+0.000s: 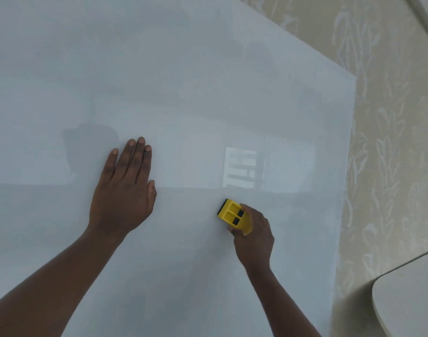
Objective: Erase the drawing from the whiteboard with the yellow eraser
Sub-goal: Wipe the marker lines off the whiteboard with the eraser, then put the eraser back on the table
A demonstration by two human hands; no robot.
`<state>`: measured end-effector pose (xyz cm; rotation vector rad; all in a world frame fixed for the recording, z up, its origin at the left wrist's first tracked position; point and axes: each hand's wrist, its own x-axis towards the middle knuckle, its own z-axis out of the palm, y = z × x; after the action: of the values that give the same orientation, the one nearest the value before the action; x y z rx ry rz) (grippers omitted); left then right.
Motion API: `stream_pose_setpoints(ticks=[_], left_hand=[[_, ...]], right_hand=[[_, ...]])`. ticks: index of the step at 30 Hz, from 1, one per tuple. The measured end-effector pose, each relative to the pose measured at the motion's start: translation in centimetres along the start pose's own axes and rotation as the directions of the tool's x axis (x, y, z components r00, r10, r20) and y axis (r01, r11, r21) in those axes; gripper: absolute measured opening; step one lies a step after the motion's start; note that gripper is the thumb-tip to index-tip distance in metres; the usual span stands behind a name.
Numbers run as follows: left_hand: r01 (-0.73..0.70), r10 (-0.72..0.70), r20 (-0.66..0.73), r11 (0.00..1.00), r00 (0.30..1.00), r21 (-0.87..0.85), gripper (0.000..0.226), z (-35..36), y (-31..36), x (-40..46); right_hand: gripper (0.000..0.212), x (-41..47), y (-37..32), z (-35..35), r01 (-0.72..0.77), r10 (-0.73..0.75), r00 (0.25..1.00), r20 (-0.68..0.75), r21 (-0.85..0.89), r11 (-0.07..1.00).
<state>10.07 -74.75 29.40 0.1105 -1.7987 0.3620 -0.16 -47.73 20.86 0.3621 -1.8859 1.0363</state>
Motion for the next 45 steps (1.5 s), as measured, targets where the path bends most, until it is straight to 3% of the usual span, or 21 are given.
stream_pose_setpoints(ticks=[5, 8, 11, 15, 21, 26, 32, 35, 45], left_hand=[[0.066, -0.060, 0.099, 0.996, 0.993, -0.060, 0.068, -1.1, 1.9, -1.6], [0.054, -0.034, 0.169, 0.992, 0.985, -0.118, 0.073, -2.5, 2.8, -2.5], [-0.048, 0.077, 0.214, 0.989, 0.974, -0.139, 0.076, -4.0, 2.9, -3.3], [-0.118, 0.171, 0.282, 0.974, 0.944, -0.195, 0.078, -5.8, 2.2, -3.7], [-0.014, 0.095, 0.352, 0.974, 0.931, -0.225, 0.063, -7.7, 1.5, -3.4], [0.130, -0.003, 0.420, 0.953, 0.908, -0.274, 0.061, -9.2, 1.1, -3.6], [0.276, -0.132, 0.431, 0.916, 0.893, -0.291, 0.061, -11.7, -1.3, -3.2], [0.333, -0.167, 0.467, 0.894, 0.868, -0.300, 0.061, -12.6, -2.3, -3.4], [0.369, -0.147, 0.544, 0.870, 0.826, -0.326, 0.061, -13.0, -3.5, -5.8]], right_hand=[[0.063, -2.0, -2.6, 1.1, 0.182, -0.184, 0.982, 0.040, 0.049, 0.982], [0.058, -1.2, -5.5, 1.4, 0.412, -0.413, 0.905, 0.105, 0.037, 0.911], [0.062, 0.2, -8.5, 1.7, 0.548, -0.549, 0.820, 0.161, 0.055, 0.835], [0.064, 1.5, -10.5, 1.6, 0.633, -0.655, 0.718, 0.236, 0.169, 0.755], [0.067, 2.4, -11.3, 1.5, 0.684, -0.738, 0.581, 0.343, 0.284, 0.671], [0.071, 2.5, -11.5, 0.7, 0.663, -0.727, 0.576, 0.373, 0.307, 0.683], [0.066, 2.6, -10.9, -1.0, 0.498, -0.582, 0.715, 0.388, 0.302, 0.813], [0.062, 2.0, -11.7, -1.2, 0.420, -0.529, 0.721, 0.448, 0.325, 0.847], [0.056, -2.0, -13.3, -2.1, 0.358, -0.450, 0.775, 0.444, 0.279, 0.891]])
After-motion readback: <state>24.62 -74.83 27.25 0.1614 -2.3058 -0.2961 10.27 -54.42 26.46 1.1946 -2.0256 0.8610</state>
